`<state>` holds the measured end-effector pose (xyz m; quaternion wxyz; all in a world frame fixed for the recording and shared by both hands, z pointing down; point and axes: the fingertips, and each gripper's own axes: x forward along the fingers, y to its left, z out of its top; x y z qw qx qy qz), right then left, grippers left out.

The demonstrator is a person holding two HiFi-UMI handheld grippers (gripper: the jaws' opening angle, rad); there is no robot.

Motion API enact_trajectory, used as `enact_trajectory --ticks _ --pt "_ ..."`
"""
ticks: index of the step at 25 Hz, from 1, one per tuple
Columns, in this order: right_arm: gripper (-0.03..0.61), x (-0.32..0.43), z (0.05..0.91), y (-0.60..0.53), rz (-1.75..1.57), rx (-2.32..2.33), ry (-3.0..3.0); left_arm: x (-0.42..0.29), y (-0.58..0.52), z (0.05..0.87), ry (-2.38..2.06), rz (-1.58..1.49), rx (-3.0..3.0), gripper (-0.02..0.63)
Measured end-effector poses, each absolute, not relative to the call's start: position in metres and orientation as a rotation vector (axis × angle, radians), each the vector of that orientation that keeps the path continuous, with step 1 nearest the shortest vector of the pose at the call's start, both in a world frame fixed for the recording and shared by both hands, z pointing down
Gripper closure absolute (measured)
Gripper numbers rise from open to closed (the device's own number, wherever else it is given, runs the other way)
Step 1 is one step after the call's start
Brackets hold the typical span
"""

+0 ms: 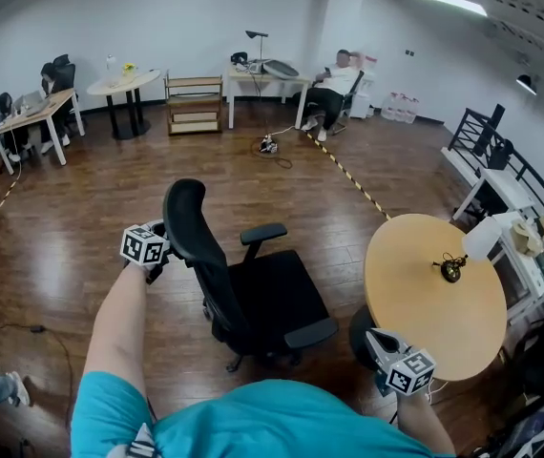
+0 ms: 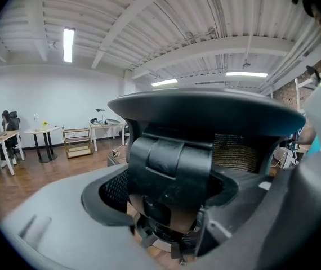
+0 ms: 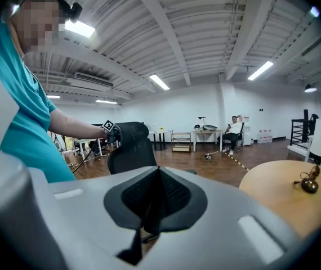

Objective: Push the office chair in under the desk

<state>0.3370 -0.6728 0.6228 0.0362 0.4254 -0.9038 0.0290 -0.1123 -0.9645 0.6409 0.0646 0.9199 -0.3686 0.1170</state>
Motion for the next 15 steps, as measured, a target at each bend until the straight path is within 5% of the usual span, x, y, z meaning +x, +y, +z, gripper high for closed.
enact_trajectory --ticks 15 --pt "0.578 0.304 0.644 -0.713 0.126 1.425 -2.714 -0.134 -1.045 0.651 -0.961 0.371 2.815 0.26"
